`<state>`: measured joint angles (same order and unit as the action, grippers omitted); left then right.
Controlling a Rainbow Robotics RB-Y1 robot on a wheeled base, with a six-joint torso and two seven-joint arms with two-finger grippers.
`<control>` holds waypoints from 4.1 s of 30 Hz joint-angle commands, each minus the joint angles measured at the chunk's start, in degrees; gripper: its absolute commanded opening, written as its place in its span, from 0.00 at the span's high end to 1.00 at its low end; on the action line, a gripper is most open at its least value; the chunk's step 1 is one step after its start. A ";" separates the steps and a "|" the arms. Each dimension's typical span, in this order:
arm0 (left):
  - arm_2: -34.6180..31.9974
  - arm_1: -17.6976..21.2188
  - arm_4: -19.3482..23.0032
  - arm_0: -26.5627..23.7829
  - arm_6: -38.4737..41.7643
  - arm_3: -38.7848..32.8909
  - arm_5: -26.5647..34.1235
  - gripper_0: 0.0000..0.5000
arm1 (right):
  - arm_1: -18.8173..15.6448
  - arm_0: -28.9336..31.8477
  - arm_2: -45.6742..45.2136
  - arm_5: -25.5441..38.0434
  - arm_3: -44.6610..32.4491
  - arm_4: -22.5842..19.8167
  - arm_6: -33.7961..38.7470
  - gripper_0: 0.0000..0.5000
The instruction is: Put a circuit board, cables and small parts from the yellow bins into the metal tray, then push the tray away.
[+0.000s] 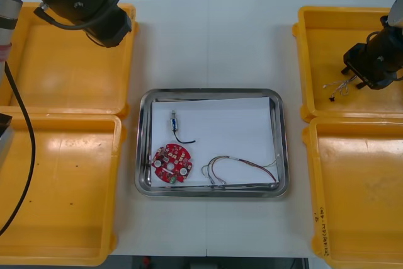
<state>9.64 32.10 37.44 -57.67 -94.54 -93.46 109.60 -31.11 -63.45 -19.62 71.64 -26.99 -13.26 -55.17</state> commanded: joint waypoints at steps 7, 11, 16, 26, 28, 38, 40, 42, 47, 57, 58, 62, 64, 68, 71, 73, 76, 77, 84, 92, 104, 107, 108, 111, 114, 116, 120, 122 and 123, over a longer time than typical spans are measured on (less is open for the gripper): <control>-1.55 -0.72 -0.08 -0.60 6.91 -2.07 0.40 1.00 | 2.19 2.63 1.60 -0.54 -0.34 -1.50 1.38 0.14; -1.55 -0.72 0.09 -0.60 6.82 -2.07 0.40 1.00 | 2.10 2.89 1.69 -0.45 -0.34 -2.29 1.12 1.00; -1.55 -0.72 0.18 -0.60 6.91 -2.07 0.40 1.00 | 2.19 2.89 2.04 -0.45 -0.34 -2.38 0.94 1.00; -1.55 -0.72 0.88 -0.60 6.91 -2.07 0.40 1.00 | 1.84 2.89 1.95 3.24 -5.61 -2.47 1.03 1.00; -1.55 -0.72 0.88 -0.60 6.91 -2.07 0.40 1.00 | 1.40 2.89 1.86 6.50 -9.04 -2.47 1.20 1.00; -1.55 -0.63 1.68 -0.60 6.82 -2.16 0.40 1.00 | -1.24 2.89 1.69 20.91 -22.31 -2.65 0.33 1.00; -1.55 -0.54 1.68 -0.60 6.82 -2.07 0.40 1.00 | -1.85 2.89 2.04 24.34 -25.92 -3.26 -0.29 1.00; -1.55 -0.54 1.68 -0.60 6.82 -2.07 0.40 1.00 | -2.29 2.89 2.30 27.06 -28.73 -3.88 -1.61 1.00; -1.55 -0.54 1.85 -0.60 6.82 -2.07 0.40 1.00 | -3.17 2.98 2.92 34.27 -37.08 -5.19 -6.79 1.00; -1.55 -0.63 2.12 -0.60 6.91 -2.07 0.40 1.00 | -4.31 2.98 5.38 38.36 -48.94 -8.01 -9.61 1.00; -1.55 -0.54 2.12 -0.60 6.91 -2.07 0.40 1.00 | -4.49 2.98 5.55 38.36 -49.73 -8.18 -9.69 1.00; -1.55 -0.54 2.29 -0.60 6.91 -2.07 0.40 1.00 | -6.86 2.89 7.84 38.36 -54.92 -11.87 -10.40 1.00; -1.55 -0.63 2.20 -0.60 6.91 -2.07 0.40 1.00 | -8.09 2.89 8.89 38.36 -56.24 -14.16 -10.57 1.00; -1.55 -0.54 2.29 -0.60 6.91 -2.07 0.40 1.00 | -10.82 3.69 12.14 38.36 -60.19 -19.70 -10.84 1.00; -1.55 -0.54 2.29 -0.60 6.91 -2.07 0.40 1.00 | -12.49 5.62 14.25 38.36 -64.94 -24.18 -10.84 1.00; -1.55 -0.63 2.29 -0.60 6.91 -2.07 0.40 1.00 | -13.28 7.46 16.10 38.36 -68.98 -27.69 -11.01 1.00; -1.55 -0.54 2.29 -0.60 6.91 -2.07 0.40 1.00 | -13.98 8.96 18.65 38.36 -73.46 -31.56 -11.54 1.00; -1.55 -0.54 2.29 -0.60 6.91 -2.07 0.40 1.00 | -14.07 9.05 19.26 38.36 -74.26 -32.26 -11.71 1.00; -1.55 -0.63 2.47 -0.60 7.00 -2.07 0.40 1.00 | -15.91 9.13 27.09 38.36 -83.66 -40.26 -12.68 1.00; -1.55 -0.54 2.47 -0.60 7.09 -2.07 0.40 1.00 | -17.58 8.87 33.06 38.36 -90.16 -50.02 -14.35 1.00; -1.64 -0.63 2.55 -0.60 7.17 -2.07 0.40 1.00 | -18.38 5.97 44.40 38.36 -96.93 -50.19 -23.32 1.00; -1.64 -0.54 2.55 -0.60 7.17 -2.07 0.40 1.00 | -17.58 6.06 46.16 38.36 -96.93 -50.11 -26.92 1.00; -1.73 -0.63 2.55 -0.60 7.26 -2.07 0.40 1.00 | -17.32 6.06 46.42 38.36 -96.93 -49.93 -27.62 1.00; -1.73 -0.54 2.55 -0.60 7.17 -2.07 0.40 1.00 | -15.30 5.44 48.79 38.36 -96.93 -48.61 -32.02 1.00; -1.82 -0.63 2.64 -0.69 7.17 -2.07 0.40 1.00 | -13.28 2.98 52.93 38.36 -96.76 -46.59 -36.15 1.00; -1.82 -0.54 2.64 -0.60 7.17 -2.07 0.40 1.00 | -11.61 1.22 55.74 38.36 -96.05 -45.18 -37.47 1.00; -1.91 -0.63 2.64 -0.60 7.17 -2.07 0.40 1.00 | -8.79 0.52 58.55 38.14 -94.12 -43.87 -37.99 1.00; -1.99 -0.54 2.64 -0.60 7.17 -2.07 0.40 1.00 | -7.83 0.52 59.34 36.82 -92.89 -43.60 -38.52 1.00; -1.99 -0.54 2.73 -0.60 7.17 -2.07 0.40 1.00 | -7.30 0.52 60.04 35.94 -91.92 -43.60 -38.96 1.00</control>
<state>9.49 32.02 39.58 -57.67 -94.53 -93.57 109.62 -40.86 -60.59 38.78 109.50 -120.54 -57.48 -91.72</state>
